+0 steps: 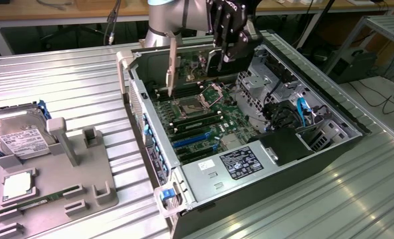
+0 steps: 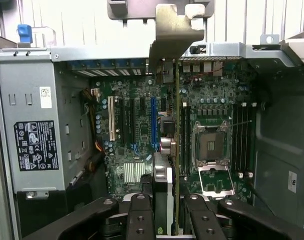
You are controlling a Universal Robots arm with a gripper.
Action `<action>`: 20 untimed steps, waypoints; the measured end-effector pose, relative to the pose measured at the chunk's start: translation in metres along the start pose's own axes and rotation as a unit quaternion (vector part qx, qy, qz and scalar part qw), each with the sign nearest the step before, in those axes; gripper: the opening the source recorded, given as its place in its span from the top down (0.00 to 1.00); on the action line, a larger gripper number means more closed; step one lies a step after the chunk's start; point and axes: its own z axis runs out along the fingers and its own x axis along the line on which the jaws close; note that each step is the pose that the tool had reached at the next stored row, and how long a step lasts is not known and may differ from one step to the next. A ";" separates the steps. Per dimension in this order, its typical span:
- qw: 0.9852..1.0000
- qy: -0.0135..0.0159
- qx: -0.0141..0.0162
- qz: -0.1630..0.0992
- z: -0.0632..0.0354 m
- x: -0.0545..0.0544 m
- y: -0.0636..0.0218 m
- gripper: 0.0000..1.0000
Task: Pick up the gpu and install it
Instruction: 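Insert the gpu into the slot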
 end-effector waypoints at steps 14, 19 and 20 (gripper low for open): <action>1.000 0.000 -0.010 -0.006 0.0009 0.000 -0.0151 0.72; 1.000 0.000 -0.012 -0.008 0.0022 0.000 -0.0229 0.72; 1.000 0.000 -0.012 -0.008 0.0026 0.000 -0.0233 0.72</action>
